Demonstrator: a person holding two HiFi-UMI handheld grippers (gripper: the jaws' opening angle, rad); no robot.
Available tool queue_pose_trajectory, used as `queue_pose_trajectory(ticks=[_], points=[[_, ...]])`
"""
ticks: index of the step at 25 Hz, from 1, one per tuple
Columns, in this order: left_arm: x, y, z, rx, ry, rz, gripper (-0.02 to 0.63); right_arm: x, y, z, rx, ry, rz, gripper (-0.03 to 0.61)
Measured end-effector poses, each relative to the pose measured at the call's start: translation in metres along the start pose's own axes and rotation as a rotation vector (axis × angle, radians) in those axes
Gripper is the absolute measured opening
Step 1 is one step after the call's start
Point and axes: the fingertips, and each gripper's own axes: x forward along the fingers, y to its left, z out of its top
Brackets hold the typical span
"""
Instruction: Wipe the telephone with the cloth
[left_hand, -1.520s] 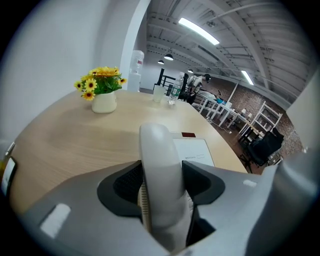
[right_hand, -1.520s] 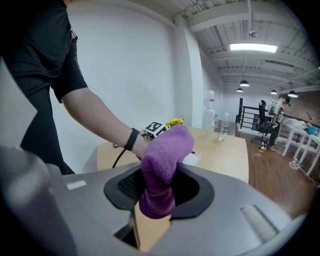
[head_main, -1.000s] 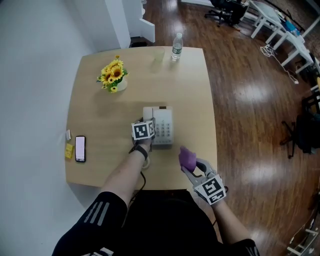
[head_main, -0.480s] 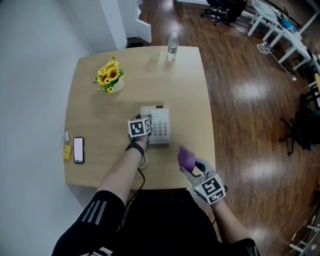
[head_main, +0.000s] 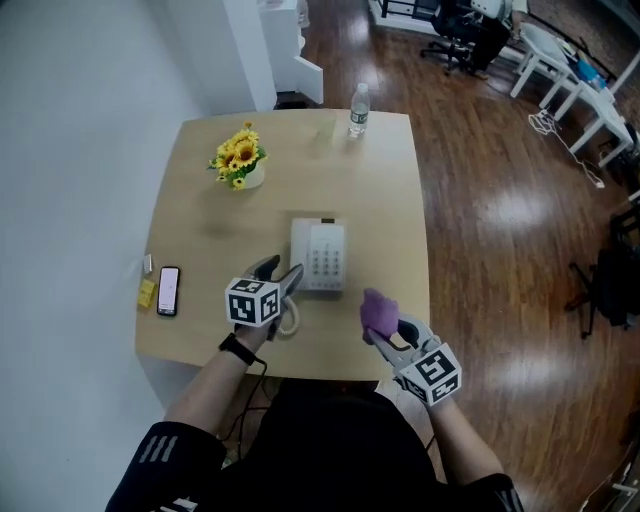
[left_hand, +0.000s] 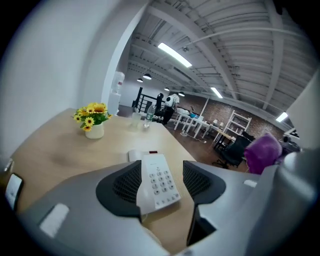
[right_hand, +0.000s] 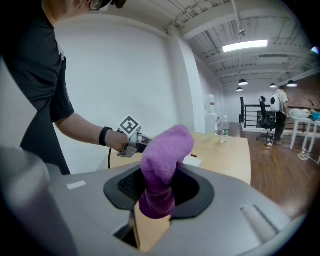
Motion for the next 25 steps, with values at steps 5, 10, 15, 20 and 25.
queue_pose_trajectory(ticks=[5, 10, 15, 20, 25], points=[[-0.084, -0.067, -0.001, 0.171, -0.114, -0.052, 0.253, -0.027, 0.013, 0.006, -0.018, -0.073, 0.102, 0.138], [-0.141, -0.124, -0.016, 0.156, -0.208, -0.077, 0.245, -0.056, 0.024, -0.001, -0.058, -0.081, 0.175, 0.138], [-0.171, -0.156, -0.042, 0.173, -0.194, -0.085, 0.238, -0.067, 0.041, -0.006, -0.068, -0.069, 0.220, 0.138], [-0.192, -0.163, -0.053, 0.182, -0.205, -0.086, 0.232, -0.072, 0.063, -0.004, -0.061, -0.091, 0.226, 0.138], [-0.221, -0.163, -0.055, 0.190, -0.244, -0.114, 0.229, -0.076, 0.091, -0.004, -0.060, -0.094, 0.189, 0.138]])
